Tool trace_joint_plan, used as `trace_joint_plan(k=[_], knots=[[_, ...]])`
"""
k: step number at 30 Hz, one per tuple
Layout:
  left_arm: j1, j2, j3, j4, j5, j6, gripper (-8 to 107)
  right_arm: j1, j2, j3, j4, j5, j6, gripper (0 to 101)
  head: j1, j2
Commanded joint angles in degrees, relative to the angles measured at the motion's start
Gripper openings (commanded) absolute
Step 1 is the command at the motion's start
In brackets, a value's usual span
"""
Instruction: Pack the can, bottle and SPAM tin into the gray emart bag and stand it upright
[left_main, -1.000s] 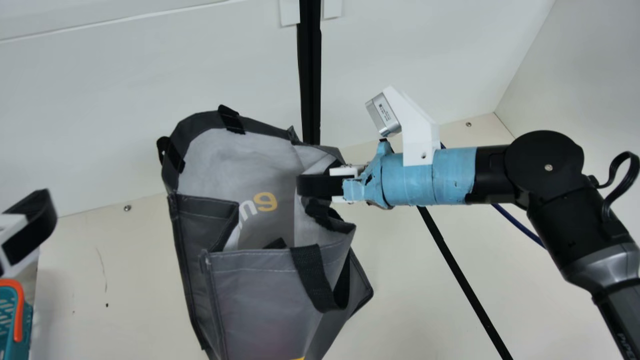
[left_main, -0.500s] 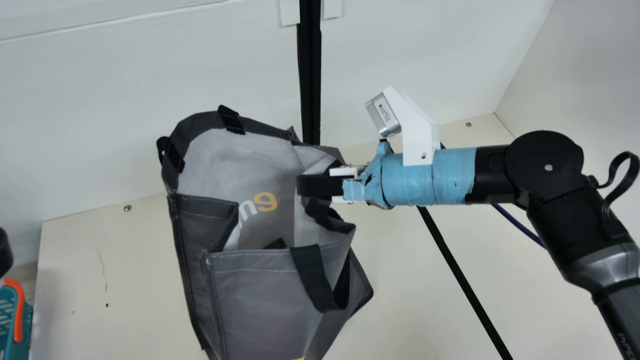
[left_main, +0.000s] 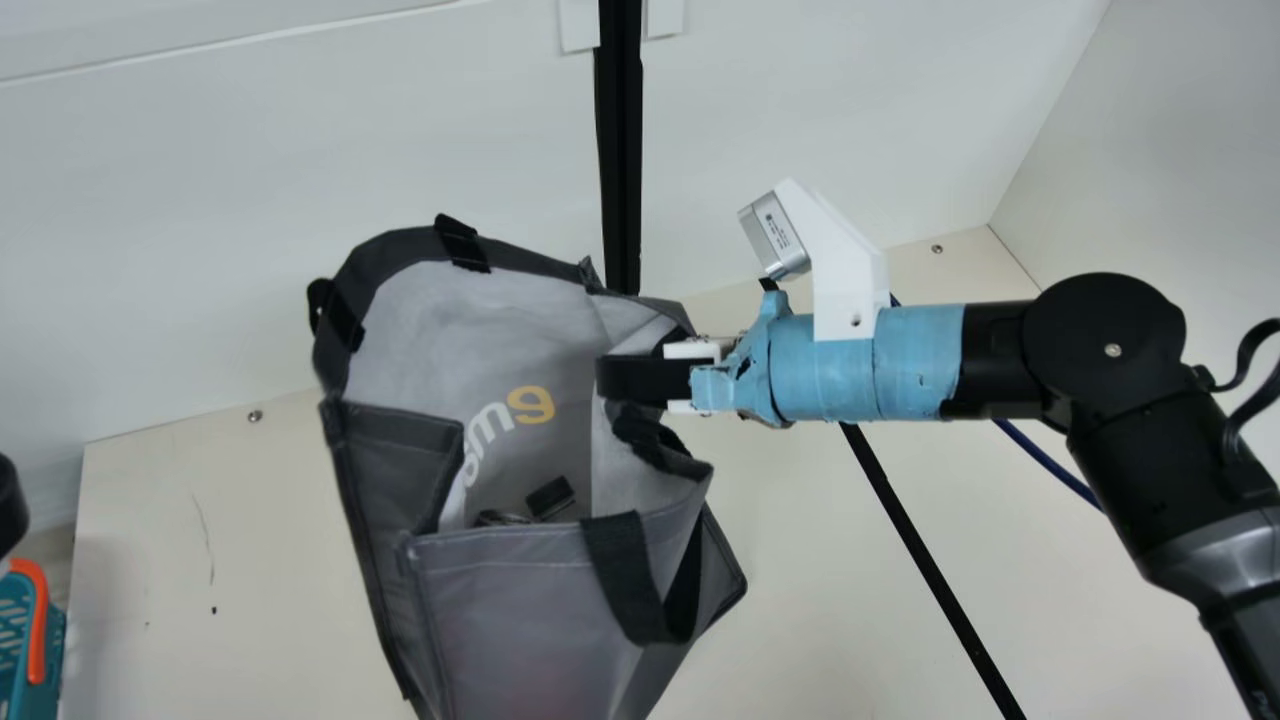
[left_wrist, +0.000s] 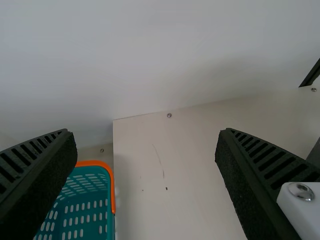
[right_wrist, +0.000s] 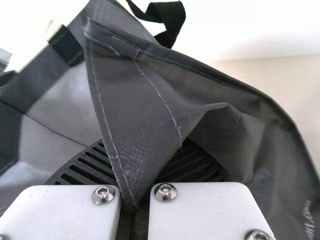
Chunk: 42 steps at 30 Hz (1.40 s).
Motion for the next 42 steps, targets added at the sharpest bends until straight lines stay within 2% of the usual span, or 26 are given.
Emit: trace_joint_plan(k=[1, 6, 15, 24, 34, 42], knots=[[0.0, 0.0, 0.0, 0.0, 0.0, 0.0, 90, -0.19, 0.12, 0.03, -1.19, 0.21, 0.63, 0, -1.3, -0.14], [0.0, 0.0, 0.0, 0.0, 0.0, 0.0, 90, -0.81, 0.1, -0.09, -4.37, -0.42, 2.38, 0, -1.3, -0.14], [0.0, 0.0, 0.0, 0.0, 0.0, 0.0, 90, -1.95, -0.39, -0.98, -12.11, -4.56, 6.66, 0, -1.3, -0.14], [0.0, 0.0, 0.0, 0.0, 0.0, 0.0, 90, -4.05, -0.58, -2.38, -17.29, -6.79, 9.38, 0, -1.3, -0.14], [0.0, 0.0, 0.0, 0.0, 0.0, 0.0, 90, -8.03, -0.51, -5.32, -22.1, -7.26, 11.74, 0, -1.3, -0.14], [0.0, 0.0, 0.0, 0.0, 0.0, 0.0, 90, -12.42, 0.08, -8.18, -23.99, -6.29, 12.15, 0, -1.3, -0.14]])
